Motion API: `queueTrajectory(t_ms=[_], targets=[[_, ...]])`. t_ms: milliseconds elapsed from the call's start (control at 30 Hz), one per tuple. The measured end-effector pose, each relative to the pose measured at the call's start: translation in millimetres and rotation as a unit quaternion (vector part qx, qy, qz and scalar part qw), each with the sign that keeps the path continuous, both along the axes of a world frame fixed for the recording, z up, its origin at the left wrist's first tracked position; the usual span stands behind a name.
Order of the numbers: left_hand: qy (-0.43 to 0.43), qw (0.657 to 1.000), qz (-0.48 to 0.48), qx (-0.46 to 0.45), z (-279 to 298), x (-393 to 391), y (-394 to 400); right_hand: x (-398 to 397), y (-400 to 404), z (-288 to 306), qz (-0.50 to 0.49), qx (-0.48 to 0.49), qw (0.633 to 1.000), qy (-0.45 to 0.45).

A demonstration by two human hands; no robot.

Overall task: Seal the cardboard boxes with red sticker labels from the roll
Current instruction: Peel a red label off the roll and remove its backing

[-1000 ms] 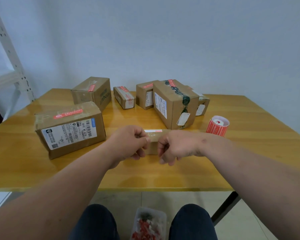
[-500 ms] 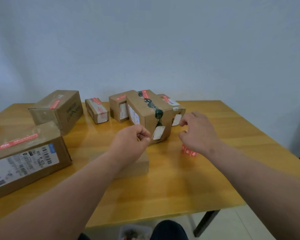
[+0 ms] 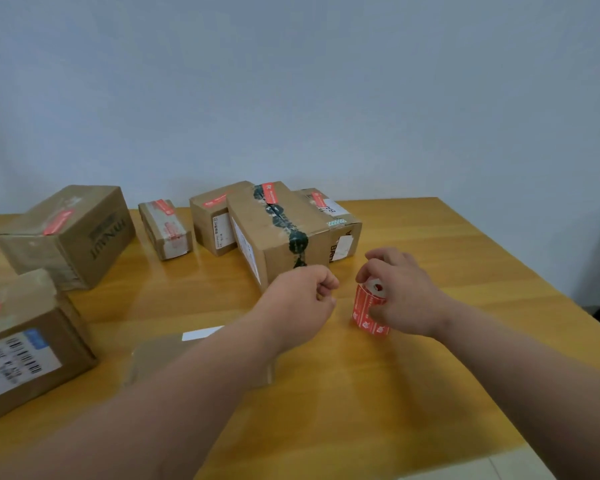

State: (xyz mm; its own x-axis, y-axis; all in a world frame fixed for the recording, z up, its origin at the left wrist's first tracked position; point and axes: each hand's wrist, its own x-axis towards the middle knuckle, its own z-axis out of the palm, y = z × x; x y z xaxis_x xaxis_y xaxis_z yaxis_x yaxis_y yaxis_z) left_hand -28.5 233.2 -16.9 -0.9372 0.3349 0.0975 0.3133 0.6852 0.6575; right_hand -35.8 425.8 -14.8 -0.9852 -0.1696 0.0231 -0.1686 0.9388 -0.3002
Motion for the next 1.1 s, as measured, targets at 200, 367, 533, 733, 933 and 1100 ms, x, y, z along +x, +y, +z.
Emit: queueTrajectory(t_ms=[200, 367, 533, 733, 933, 1100], targets=[[-0.063, 0.997, -0.015, -0.032, -5.3, -28.2, 26.5, -9.7, 5.4, -2.9, 0.018, -0.047, 0.999, 0.020], [-0.169, 0.984, 0.020, 0.044, -10.0, -37.9, 41.4, -14.0, 3.5, -6.2, 0.039, -0.067, 0.996, 0.037], [-0.137, 0.989, 0.038, 0.050, -15.9, -37.2, 44.3, -14.4, 4.1, -4.7, 0.048, -0.084, 0.995, 0.036], [-0.159, 0.986, 0.010, 0.056, -11.3, -28.8, 47.4, -11.1, 9.4, 1.6, 0.030, -0.119, 0.992, -0.003], [-0.141, 0.989, 0.016, 0.051, -13.6, -21.2, 58.1, -7.7, 17.4, -0.5, 0.016, -0.137, 0.990, -0.018], [-0.115, 0.992, 0.015, 0.043, -14.1, -20.9, 59.2, -8.4, 19.6, -1.8, 0.025, -0.140, 0.989, -0.033]])
